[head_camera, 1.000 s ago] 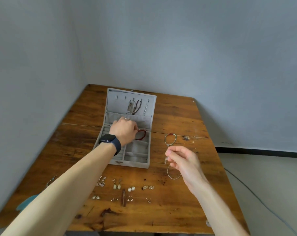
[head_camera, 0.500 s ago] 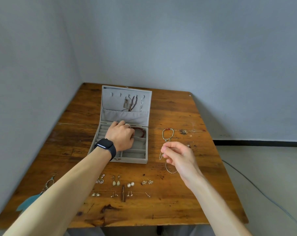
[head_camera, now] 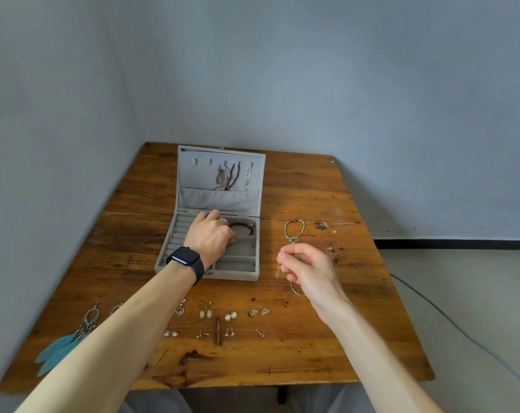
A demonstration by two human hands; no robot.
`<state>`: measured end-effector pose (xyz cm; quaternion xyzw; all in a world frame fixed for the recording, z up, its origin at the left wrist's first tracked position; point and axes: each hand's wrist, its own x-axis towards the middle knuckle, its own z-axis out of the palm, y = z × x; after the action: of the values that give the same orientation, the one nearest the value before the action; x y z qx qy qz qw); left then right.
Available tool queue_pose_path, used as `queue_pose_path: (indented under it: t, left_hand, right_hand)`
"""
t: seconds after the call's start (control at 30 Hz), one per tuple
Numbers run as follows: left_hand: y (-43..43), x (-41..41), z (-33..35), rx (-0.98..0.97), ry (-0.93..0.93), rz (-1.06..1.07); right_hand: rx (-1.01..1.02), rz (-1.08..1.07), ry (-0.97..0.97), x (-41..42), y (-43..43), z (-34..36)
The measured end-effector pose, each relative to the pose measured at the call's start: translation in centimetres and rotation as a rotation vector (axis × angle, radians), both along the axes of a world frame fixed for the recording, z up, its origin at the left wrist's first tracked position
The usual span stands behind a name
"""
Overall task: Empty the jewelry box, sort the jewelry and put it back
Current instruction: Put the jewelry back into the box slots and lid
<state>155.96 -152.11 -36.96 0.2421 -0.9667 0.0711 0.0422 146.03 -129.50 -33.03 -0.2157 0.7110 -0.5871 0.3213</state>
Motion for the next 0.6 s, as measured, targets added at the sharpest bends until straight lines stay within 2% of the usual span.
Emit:
queue_pose_path:
  t: [0.23, 0.6]
  left_hand:
    - [-0.2, 0.3, -0.5, -0.033, 0.012, -0.049]
    - [-1.8, 0.8, -0.7, 0.05, 0.121, -0.151]
  right_hand:
    - [-0.009, 0.035, 0.042, 0.3, -1.4, 1.0]
    - [-0.025, 0.026, 0.055, -0.1, -2.3, 1.7]
